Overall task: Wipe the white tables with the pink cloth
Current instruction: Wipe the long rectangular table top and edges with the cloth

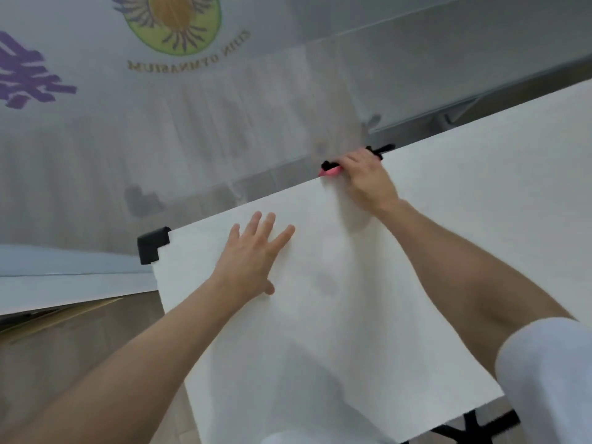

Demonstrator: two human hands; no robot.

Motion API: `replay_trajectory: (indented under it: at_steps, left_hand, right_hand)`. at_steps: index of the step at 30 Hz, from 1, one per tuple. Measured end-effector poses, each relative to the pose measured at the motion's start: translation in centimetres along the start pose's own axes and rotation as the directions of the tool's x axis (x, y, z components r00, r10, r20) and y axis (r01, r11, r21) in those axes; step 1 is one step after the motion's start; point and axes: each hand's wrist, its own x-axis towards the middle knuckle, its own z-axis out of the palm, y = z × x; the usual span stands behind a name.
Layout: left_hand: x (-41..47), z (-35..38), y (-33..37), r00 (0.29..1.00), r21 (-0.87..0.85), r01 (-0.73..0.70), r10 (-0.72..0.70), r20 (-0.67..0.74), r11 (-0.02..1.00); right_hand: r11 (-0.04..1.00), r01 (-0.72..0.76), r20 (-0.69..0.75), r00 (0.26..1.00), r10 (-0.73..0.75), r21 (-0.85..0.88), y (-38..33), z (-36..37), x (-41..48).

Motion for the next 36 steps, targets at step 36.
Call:
replay_trajectory:
  at_steps: [36]
  left_hand:
    - [8.2,-2.7,5.0,1.0,0.083,0.019,-0.02,0.012,0.996]
  right_hand:
    - [0.937,-0.344,-0.19,0.918,0.349,0.059,12.8,-3.7,0.4]
